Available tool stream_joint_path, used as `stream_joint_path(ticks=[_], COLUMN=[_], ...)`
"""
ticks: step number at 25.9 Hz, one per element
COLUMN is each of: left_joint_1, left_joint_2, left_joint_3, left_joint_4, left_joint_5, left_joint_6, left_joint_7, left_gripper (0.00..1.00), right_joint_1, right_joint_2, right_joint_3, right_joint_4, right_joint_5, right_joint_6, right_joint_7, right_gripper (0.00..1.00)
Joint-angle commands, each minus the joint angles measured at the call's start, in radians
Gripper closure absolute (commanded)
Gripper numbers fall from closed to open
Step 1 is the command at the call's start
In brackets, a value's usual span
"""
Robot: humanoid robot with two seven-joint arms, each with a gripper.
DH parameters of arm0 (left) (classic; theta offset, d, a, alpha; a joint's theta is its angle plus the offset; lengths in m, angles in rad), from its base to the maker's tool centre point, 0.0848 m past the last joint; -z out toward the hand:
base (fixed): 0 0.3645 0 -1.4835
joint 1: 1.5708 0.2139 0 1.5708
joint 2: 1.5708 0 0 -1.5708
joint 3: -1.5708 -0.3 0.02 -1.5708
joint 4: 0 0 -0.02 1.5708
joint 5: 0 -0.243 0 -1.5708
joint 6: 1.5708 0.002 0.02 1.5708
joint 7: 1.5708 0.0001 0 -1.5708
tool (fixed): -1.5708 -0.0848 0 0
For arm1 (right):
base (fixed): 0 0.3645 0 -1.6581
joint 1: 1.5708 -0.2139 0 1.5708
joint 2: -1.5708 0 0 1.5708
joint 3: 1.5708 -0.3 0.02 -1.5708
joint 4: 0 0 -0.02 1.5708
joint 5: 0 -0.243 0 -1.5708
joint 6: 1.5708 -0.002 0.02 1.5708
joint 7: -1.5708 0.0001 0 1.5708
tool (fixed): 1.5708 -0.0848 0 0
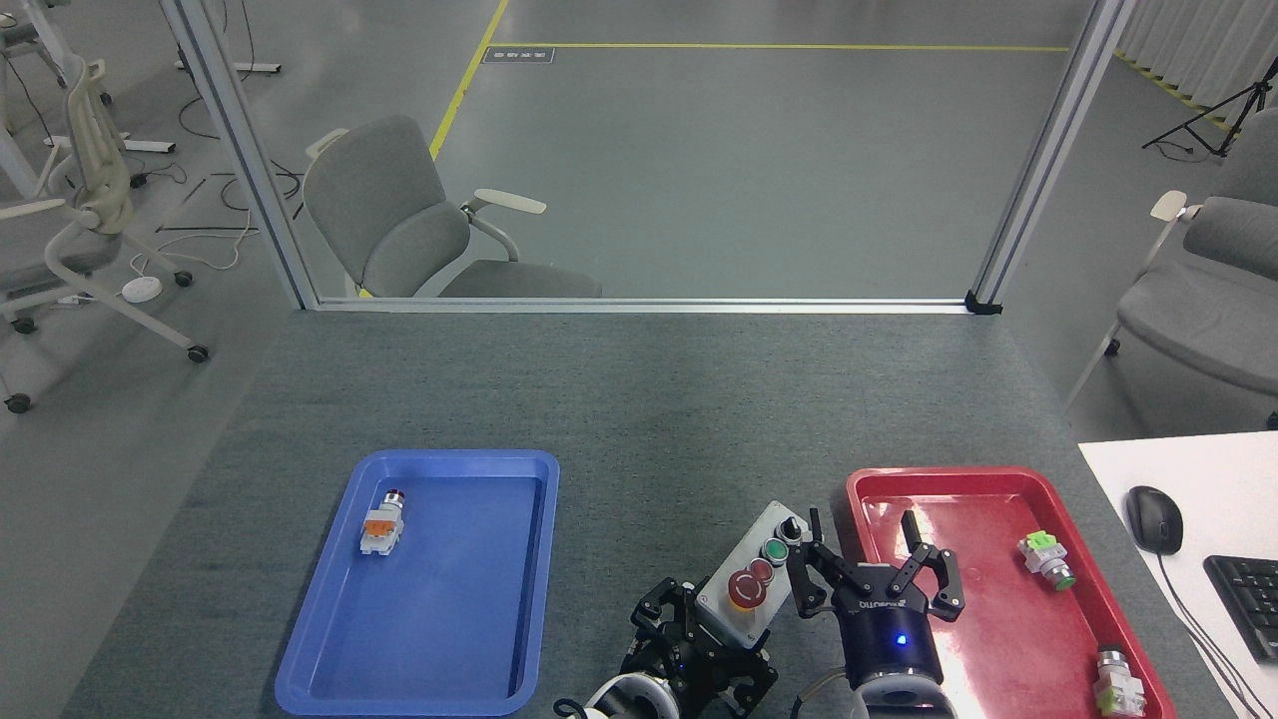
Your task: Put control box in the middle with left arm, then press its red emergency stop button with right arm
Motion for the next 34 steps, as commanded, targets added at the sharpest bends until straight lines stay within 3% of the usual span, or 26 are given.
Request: stream_joint_path(ticks=[1,8,10,22,25,30,32,34], left_joint_1=[-0.001,-0.001,-0.001,0.012,0.044,0.122,0.137,0.147], left_joint_2=[0.000,0.002,0.002,0.008,0.035,0.129,0.149,0.175], left_joint_3=[-0.001,0.001,0.001,0.012,0.013,0.102,0.141,0.185], left_joint_4=[-0.004,-0.008,-0.008,-0.031,-0.082,-0.200,-0.211,-0.212], left_joint_5=[0.000,0.000,0.000,0.000,0.001,0.029,0.041,0.050], left_joint_6=[0.006,0.013,0.013,-0.006,-0.040,-0.165,-0.217,-0.254], left_joint_7=[0.001,0.004,0.001,0.005,0.012,0.013,0.015,0.015], left_gripper=[0.29,0.21,0.13,0.02,0.01,0.01,0.01,0.01], right_joint_1=[0.002,0.002,0.003,0.011,0.011,0.014,0.014,0.014], right_joint_2=[-0.001,-0.001,-0.002,-0.002,-0.002,-0.007,-0.007,-0.007], right_joint_3=[0.001,0.002,0.002,0.004,0.024,0.036,0.036,0.036], right_joint_4=[0.000,0.000,0.000,-0.002,-0.002,-0.003,-0.006,-0.008], right_joint_5=[-0.001,-0.001,-0.001,-0.001,0.001,0.008,0.013,0.013], right_joint_6=[0.001,0.001,-0.001,-0.001,-0.004,-0.051,-0.094,-0.113], right_joint_7=[0.003,0.005,0.005,0.003,0.002,0.007,0.008,0.010], right_gripper=[0.03,0.03,0.03,0.04,0.17,0.75,0.91,1.00])
